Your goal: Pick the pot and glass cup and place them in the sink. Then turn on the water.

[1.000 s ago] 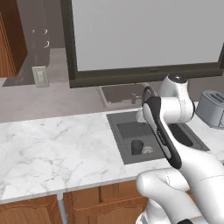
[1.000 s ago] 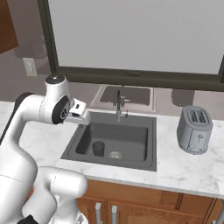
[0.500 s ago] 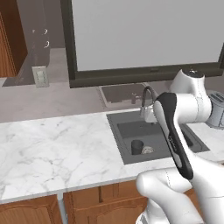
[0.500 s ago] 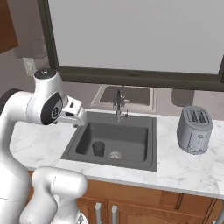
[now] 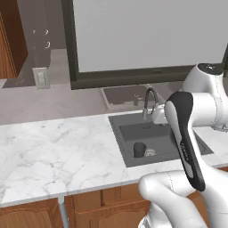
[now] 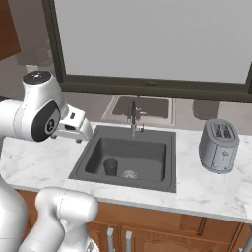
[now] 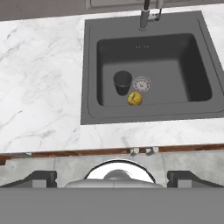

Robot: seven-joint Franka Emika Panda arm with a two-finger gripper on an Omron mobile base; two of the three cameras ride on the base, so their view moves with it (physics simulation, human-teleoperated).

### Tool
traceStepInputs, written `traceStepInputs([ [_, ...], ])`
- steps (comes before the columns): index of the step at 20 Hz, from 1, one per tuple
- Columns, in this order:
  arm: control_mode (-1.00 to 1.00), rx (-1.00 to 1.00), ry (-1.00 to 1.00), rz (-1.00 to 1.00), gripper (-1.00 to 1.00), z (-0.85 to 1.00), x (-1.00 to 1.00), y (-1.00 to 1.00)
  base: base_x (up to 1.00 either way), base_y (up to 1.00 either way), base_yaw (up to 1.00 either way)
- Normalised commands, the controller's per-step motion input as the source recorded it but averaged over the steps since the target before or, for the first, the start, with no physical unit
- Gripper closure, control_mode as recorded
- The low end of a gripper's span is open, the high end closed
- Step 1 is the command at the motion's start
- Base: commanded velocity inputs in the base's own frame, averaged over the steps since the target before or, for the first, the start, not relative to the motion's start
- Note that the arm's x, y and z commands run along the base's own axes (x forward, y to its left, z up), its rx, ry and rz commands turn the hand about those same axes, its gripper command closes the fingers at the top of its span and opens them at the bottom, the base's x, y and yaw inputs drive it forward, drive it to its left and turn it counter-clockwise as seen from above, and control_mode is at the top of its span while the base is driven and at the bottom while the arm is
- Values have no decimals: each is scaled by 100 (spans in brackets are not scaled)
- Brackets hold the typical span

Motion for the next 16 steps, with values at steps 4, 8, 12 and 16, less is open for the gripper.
traceStepInputs([
  [4, 100, 0, -1, 0, -100, 16, -7, 0, -4, 0, 0],
  [8, 100, 0, 0, 0, -100, 0, 0, 0, -57, -1, 0],
  [12, 100, 0, 0, 0, -100, 0, 0, 0, -99, -24, -4],
  [16, 100, 0, 0, 0, -100, 0, 0, 0, -100, -38, -14],
])
